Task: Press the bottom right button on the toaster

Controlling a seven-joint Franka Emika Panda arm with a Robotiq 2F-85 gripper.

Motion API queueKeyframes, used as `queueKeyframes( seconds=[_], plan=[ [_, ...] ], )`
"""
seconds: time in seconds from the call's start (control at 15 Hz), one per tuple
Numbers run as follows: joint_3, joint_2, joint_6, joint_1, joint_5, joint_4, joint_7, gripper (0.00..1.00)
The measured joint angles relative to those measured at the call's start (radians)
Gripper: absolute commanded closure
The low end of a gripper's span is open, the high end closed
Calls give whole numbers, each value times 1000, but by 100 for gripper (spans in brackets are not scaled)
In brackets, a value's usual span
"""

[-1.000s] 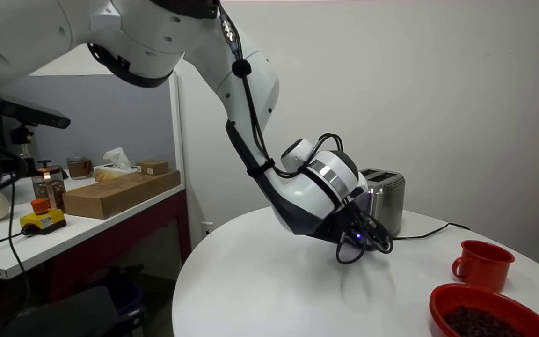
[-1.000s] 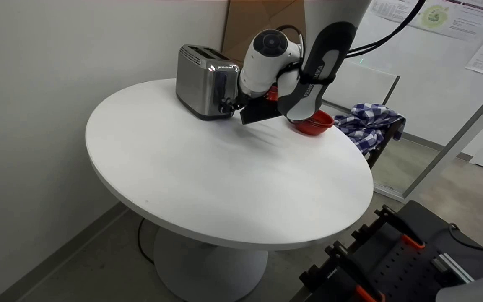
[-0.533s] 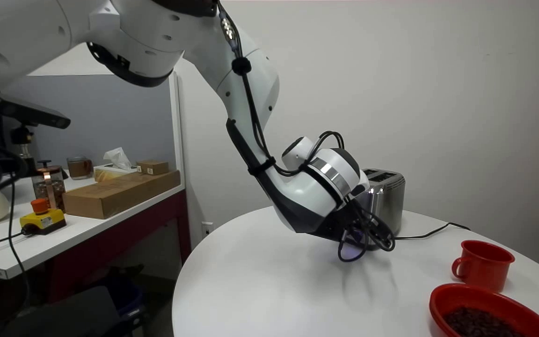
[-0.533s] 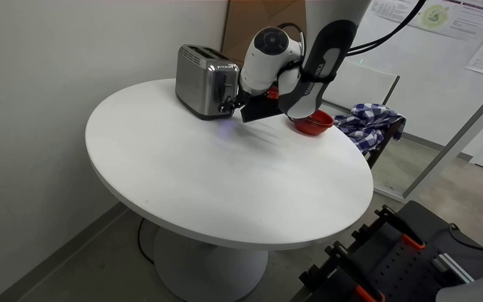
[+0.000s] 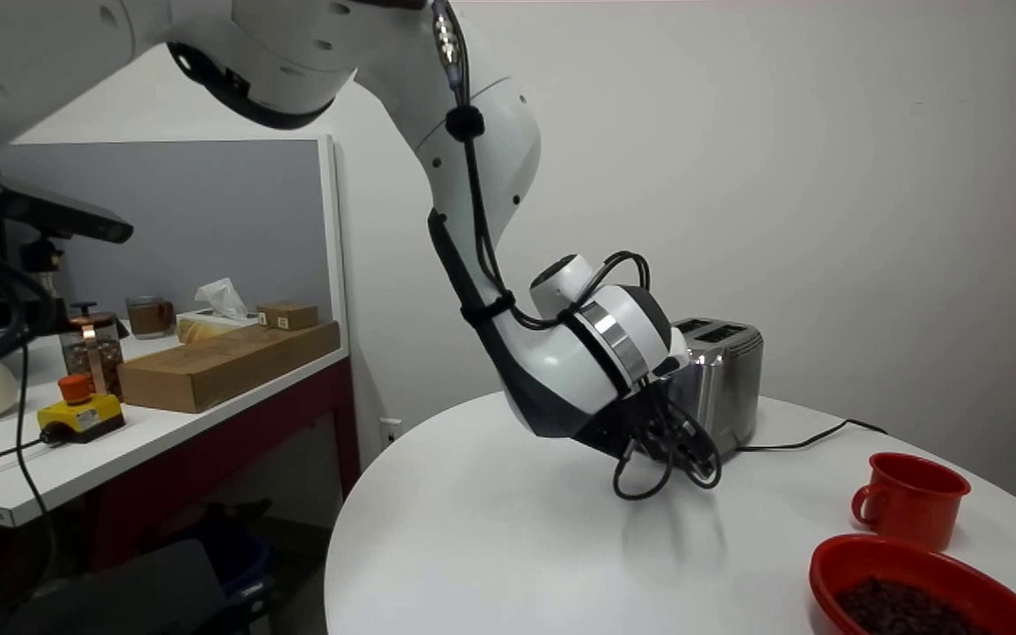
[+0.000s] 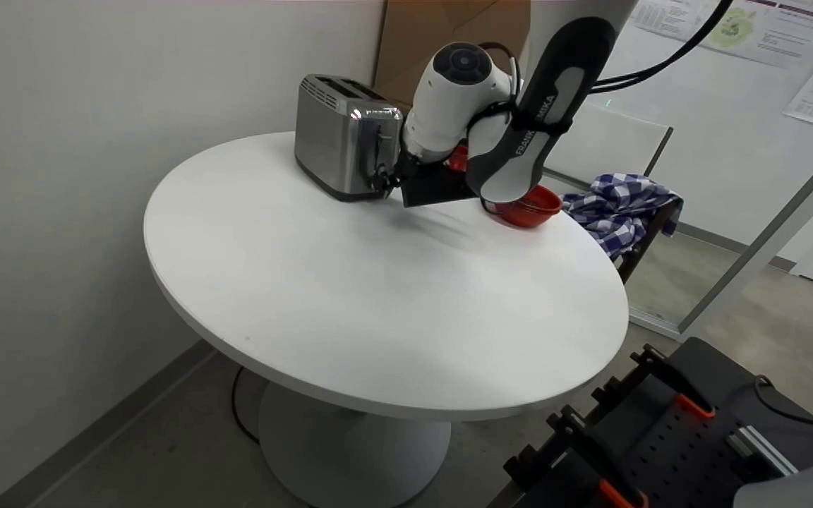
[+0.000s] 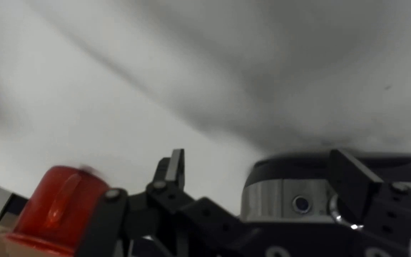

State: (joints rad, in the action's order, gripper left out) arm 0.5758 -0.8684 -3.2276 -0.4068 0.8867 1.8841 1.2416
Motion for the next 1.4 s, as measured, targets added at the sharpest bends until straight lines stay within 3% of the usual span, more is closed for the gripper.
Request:
queueKeyframes(
  seconds=[0.2, 0.33, 0.67, 0.8, 0.93, 1.07, 1.4],
  plan=[
    [-231, 135, 66, 171, -25, 101, -123, 0],
    [-382, 221, 132, 282, -128, 187, -259, 0],
    [-784, 398, 462, 571, -519, 304, -628, 0],
    [-889, 463, 627, 651, -685, 302, -762, 0],
    [-883, 545, 769, 643, -840, 294, -889, 0],
    [-831, 631, 889, 601, -911, 289, -972, 0],
    [-708, 803, 1101, 509, -901, 294, -1078, 0]
  ],
)
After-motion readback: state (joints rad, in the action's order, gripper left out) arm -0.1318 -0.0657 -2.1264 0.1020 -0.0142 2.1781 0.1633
